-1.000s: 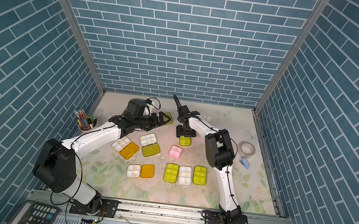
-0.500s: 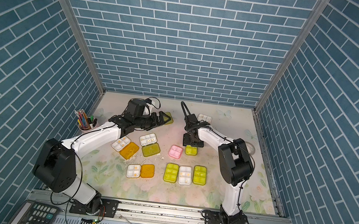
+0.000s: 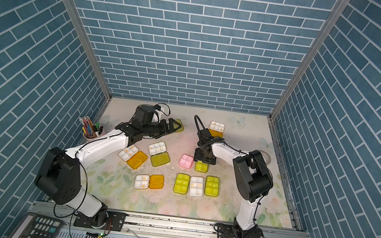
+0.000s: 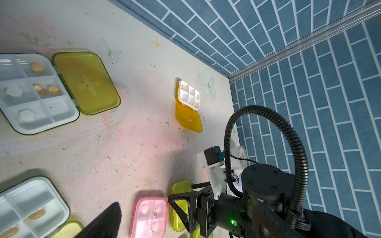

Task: Close pillboxes
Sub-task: Place the pillbox at the center of the board.

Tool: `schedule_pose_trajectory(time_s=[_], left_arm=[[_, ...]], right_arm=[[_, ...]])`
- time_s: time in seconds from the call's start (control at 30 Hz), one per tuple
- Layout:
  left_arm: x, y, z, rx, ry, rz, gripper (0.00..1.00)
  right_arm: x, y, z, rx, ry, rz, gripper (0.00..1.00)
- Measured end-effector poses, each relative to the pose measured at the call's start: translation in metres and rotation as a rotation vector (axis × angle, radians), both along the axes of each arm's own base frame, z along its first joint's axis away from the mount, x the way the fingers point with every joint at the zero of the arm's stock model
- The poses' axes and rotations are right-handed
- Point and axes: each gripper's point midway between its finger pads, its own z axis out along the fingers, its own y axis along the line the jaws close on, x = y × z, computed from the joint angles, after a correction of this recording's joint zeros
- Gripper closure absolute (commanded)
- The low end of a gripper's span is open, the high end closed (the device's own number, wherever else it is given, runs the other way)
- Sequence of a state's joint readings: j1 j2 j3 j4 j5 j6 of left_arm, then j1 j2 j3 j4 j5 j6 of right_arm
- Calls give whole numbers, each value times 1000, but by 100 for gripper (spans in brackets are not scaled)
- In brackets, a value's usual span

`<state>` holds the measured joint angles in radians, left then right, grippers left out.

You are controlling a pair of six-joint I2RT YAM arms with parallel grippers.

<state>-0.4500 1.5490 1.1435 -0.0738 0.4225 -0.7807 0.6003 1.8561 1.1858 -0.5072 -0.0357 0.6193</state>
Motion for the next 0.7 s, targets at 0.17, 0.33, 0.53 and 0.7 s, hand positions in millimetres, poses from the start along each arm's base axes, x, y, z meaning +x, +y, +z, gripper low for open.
schedule_pose_trajectory(time_s=[0.17, 0.33, 0.53, 0.7], left_arm=[[0, 0, 0, -1, 0, -1, 1], [0, 0, 0, -1, 0, -1, 1], [0, 0, 0, 1, -2, -3, 1], [0, 0, 0, 3, -5, -7, 1]], right_arm=[[-1, 5, 1, 32, -1, -1, 17], [-4, 8, 3, 57, 4, 5, 16], [-10, 7, 5, 59, 24, 12, 17], [-11, 1, 17, 28, 16, 18, 18]])
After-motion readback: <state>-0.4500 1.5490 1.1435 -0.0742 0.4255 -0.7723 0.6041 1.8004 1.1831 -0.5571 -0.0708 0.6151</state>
